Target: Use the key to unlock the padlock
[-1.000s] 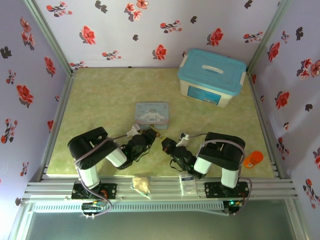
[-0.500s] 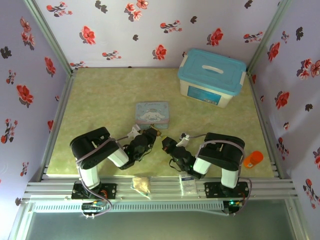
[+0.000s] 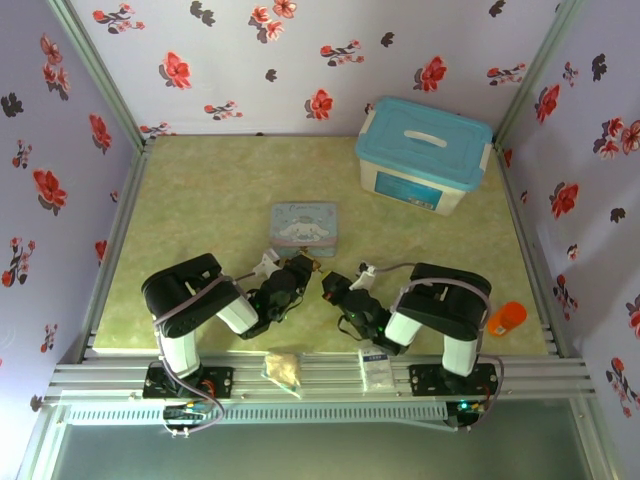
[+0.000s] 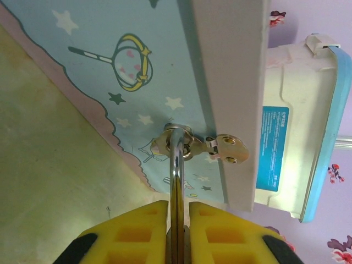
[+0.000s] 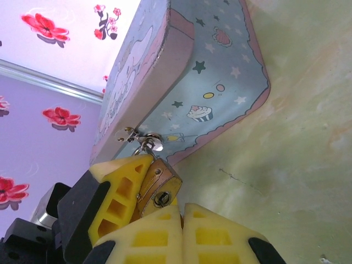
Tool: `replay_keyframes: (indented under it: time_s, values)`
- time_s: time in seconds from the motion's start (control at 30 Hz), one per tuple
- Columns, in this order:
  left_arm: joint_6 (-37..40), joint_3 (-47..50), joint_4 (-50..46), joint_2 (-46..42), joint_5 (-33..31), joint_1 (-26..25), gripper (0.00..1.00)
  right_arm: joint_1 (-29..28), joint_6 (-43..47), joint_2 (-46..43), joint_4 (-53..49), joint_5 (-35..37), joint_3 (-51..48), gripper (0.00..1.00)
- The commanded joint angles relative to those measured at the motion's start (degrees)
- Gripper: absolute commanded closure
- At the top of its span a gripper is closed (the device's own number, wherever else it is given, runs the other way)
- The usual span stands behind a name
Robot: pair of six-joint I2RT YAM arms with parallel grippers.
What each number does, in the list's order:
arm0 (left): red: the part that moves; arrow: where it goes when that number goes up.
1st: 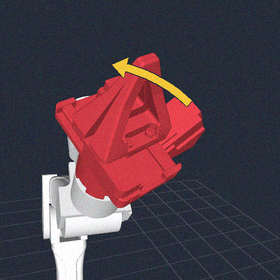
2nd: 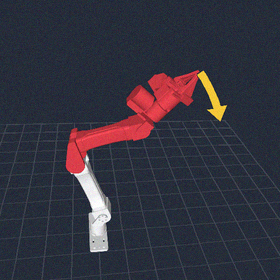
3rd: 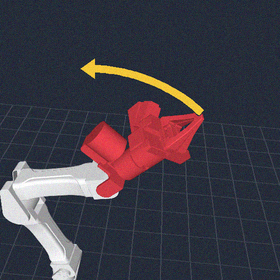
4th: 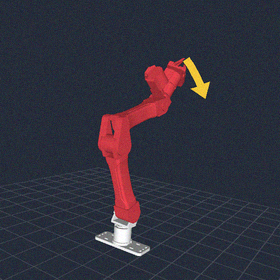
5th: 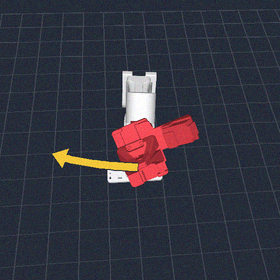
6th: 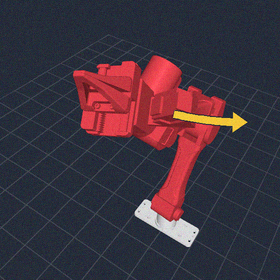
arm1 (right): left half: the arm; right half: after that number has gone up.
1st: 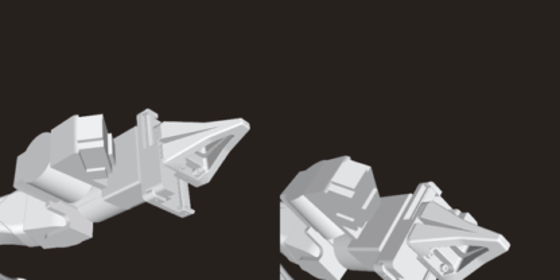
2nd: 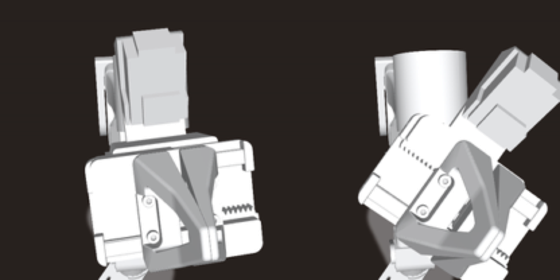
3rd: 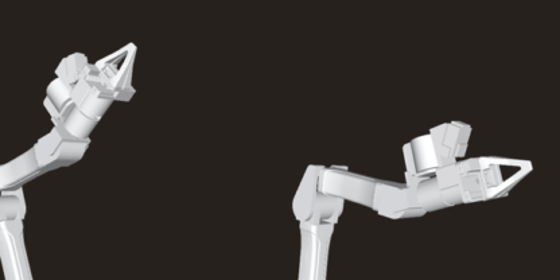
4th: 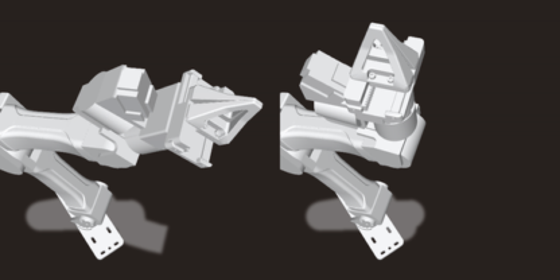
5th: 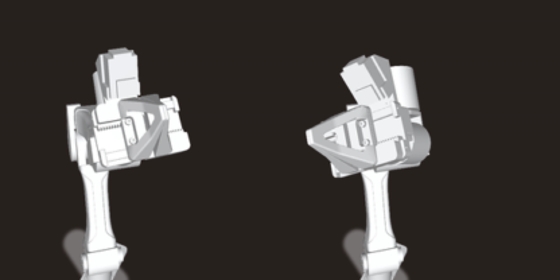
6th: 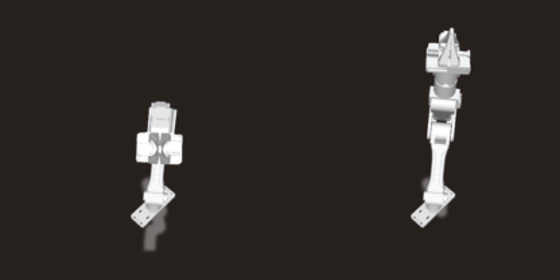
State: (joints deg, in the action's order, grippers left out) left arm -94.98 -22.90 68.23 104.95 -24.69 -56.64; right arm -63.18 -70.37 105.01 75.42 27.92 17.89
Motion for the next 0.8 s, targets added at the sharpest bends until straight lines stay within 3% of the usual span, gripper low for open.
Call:
replay_keyframes:
  time_s: [0.0, 0.23, 0.5, 0.77]
  values:
    - [1.6, -1.2, 3.0, -0.3, 9.1, -3.1, 1.00, 2.2, 1.7, -2.5, 4.0, -11.0, 1.0, 1.00]
    - [3.4, -1.9, 3.2, -1.0, 10.1, -3.0, 1.00, 4.0, 0.7, -2.1, 4.0, -20.7, 2.2, 1.00]
    - [5.7, -1.4, 2.9, -2.5, 11.9, -3.1, 1.00, 7.1, 0.1, -2.8, 4.0, -25.2, 1.3, 1.00]
    - [6.6, -1.2, 3.6, -3.1, 14.8, -2.4, 1.00, 11.5, 0.9, -4.2, 4.0, -40.9, 2.6, 1.00]
